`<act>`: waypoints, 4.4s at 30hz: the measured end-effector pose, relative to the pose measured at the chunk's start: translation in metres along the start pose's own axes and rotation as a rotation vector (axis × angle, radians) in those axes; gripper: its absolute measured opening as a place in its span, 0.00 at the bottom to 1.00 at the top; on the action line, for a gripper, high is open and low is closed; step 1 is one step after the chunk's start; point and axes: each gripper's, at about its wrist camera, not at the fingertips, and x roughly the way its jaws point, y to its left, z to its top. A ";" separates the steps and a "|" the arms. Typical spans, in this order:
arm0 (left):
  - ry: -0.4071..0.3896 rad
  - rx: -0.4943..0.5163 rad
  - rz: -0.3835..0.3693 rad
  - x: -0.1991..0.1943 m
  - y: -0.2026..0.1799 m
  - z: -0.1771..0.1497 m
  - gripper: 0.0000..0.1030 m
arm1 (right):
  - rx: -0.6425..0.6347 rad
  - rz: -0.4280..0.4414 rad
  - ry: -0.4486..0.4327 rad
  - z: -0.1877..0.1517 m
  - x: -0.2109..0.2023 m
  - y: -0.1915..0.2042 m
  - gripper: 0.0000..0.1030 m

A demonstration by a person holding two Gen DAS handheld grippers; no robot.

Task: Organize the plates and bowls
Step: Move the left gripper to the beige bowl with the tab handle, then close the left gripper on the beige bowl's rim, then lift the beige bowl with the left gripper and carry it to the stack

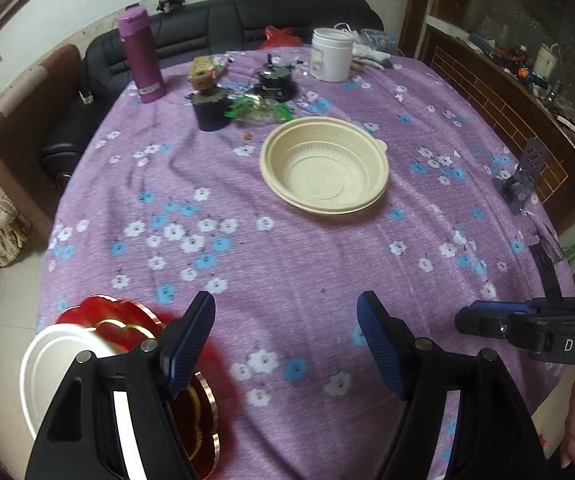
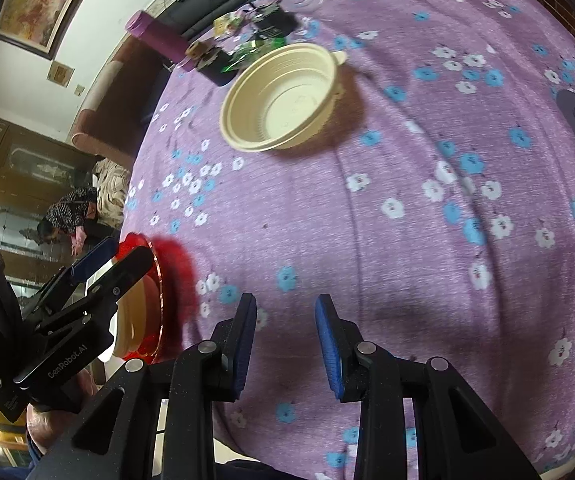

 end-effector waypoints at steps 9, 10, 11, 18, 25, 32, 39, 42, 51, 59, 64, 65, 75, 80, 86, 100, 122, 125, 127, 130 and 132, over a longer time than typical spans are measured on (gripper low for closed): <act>0.025 -0.074 -0.032 0.024 0.003 0.040 0.71 | -0.010 -0.038 -0.031 0.044 -0.008 -0.020 0.32; 0.024 -0.082 -0.026 0.027 0.005 0.045 0.71 | -0.014 -0.038 -0.038 0.052 -0.008 -0.020 0.32; 0.025 -0.096 -0.016 0.031 0.008 0.053 0.71 | -0.021 -0.039 -0.049 0.060 -0.009 -0.019 0.32; 0.039 -0.176 0.010 0.063 0.028 0.088 0.71 | -0.045 -0.060 -0.098 0.118 0.003 -0.019 0.32; 0.062 -0.215 -0.037 0.097 0.035 0.106 0.71 | -0.028 -0.071 -0.089 0.153 0.028 -0.030 0.32; 0.095 -0.207 0.011 0.126 0.039 0.116 0.65 | -0.043 -0.088 -0.066 0.173 0.051 -0.030 0.32; 0.142 -0.207 -0.043 0.147 0.039 0.114 0.13 | -0.081 -0.135 -0.042 0.179 0.073 -0.027 0.27; 0.131 -0.186 -0.035 0.144 0.033 0.114 0.12 | -0.103 -0.143 -0.045 0.177 0.073 -0.021 0.16; 0.104 -0.176 -0.033 0.120 0.033 0.107 0.12 | -0.118 -0.131 -0.058 0.164 0.057 -0.008 0.16; 0.101 -0.142 -0.058 0.094 0.017 0.076 0.12 | -0.135 -0.117 -0.044 0.131 0.037 -0.005 0.16; 0.108 -0.100 -0.072 0.077 0.001 0.047 0.14 | -0.121 -0.104 -0.023 0.099 0.025 -0.013 0.16; 0.112 -0.087 -0.075 0.074 -0.003 0.039 0.14 | -0.123 -0.108 -0.017 0.092 0.023 -0.014 0.16; 0.200 -0.009 -0.117 0.068 -0.033 -0.037 0.16 | -0.095 -0.116 0.077 0.017 0.023 -0.039 0.16; 0.166 0.019 -0.093 0.066 -0.038 -0.040 0.17 | -0.117 -0.135 0.075 0.005 0.031 -0.037 0.18; 0.116 0.076 -0.048 0.064 -0.044 -0.043 0.17 | -0.139 -0.164 0.033 0.000 0.025 -0.034 0.18; 0.026 0.144 0.028 0.038 -0.046 -0.043 0.17 | -0.135 -0.164 -0.006 -0.007 0.012 -0.020 0.16; -0.057 0.162 0.065 -0.001 -0.030 -0.045 0.17 | -0.157 -0.144 -0.051 -0.015 -0.007 0.018 0.16; -0.065 0.156 0.070 -0.006 -0.025 -0.046 0.17 | -0.163 -0.138 -0.053 -0.016 -0.008 0.022 0.16; -0.070 0.150 0.073 -0.009 -0.022 -0.046 0.17 | -0.167 -0.133 -0.056 -0.016 -0.008 0.027 0.16; -0.079 0.141 0.078 -0.015 -0.016 -0.047 0.17 | -0.175 -0.127 -0.058 -0.016 -0.008 0.034 0.16; -0.086 0.136 0.082 -0.019 -0.012 -0.047 0.17 | -0.185 -0.123 -0.059 -0.017 -0.008 0.039 0.16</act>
